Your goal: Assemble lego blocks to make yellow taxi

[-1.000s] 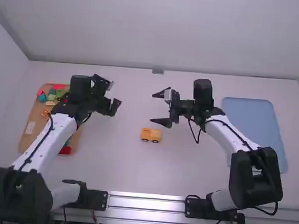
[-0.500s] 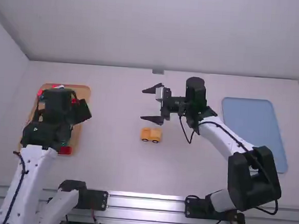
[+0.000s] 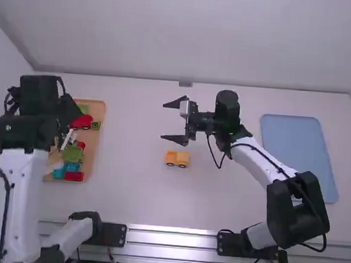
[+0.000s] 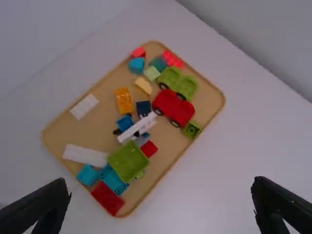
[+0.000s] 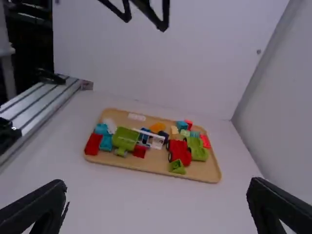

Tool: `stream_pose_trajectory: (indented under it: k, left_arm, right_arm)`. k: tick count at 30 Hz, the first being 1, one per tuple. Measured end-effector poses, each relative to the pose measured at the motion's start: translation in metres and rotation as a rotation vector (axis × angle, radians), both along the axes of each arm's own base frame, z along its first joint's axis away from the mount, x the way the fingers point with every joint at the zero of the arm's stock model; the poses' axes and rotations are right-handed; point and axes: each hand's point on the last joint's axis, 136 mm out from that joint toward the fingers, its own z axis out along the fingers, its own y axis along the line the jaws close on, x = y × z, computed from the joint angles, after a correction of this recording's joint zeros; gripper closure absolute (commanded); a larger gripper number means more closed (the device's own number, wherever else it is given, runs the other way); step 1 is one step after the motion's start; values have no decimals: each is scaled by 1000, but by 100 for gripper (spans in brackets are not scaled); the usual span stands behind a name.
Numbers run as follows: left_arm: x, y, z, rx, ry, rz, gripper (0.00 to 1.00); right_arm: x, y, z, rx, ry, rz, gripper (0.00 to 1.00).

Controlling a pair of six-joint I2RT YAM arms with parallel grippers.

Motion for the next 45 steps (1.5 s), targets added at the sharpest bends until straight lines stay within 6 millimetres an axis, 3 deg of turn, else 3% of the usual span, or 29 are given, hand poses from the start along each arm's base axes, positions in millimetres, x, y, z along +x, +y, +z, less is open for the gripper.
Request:
stream_pose_trajectory:
  k: [6, 13, 22, 28, 34, 40, 45]
  left_arm:
    - [30, 35, -13, -54, 140, 87, 1]
    - [95, 62, -17, -119, 144, -24, 1]
    - [124, 98, -25, -148, 184, 23, 1]
    - [141, 117, -67, -222, 280, 19, 1]
    - [149, 142, -131, -322, 364, 40, 1]
    - [153, 163, -181, -370, 412, 77, 0]
    - [161, 169, -218, -403, 437, 110, 10]
  right_arm:
    - [10, -1, -9, -34, 36, -68, 1]
    - [18, -2, -11, -43, 29, -111, 1]
    - [23, -5, -11, -45, 6, -128, 1]
    - [25, -9, -11, -47, 10, -138, 1]
    - [26, -9, -12, -48, 9, -140, 1]
    - [26, -9, -12, -49, 11, -140, 1]
    - [26, -9, -12, -49, 12, -140, 1]
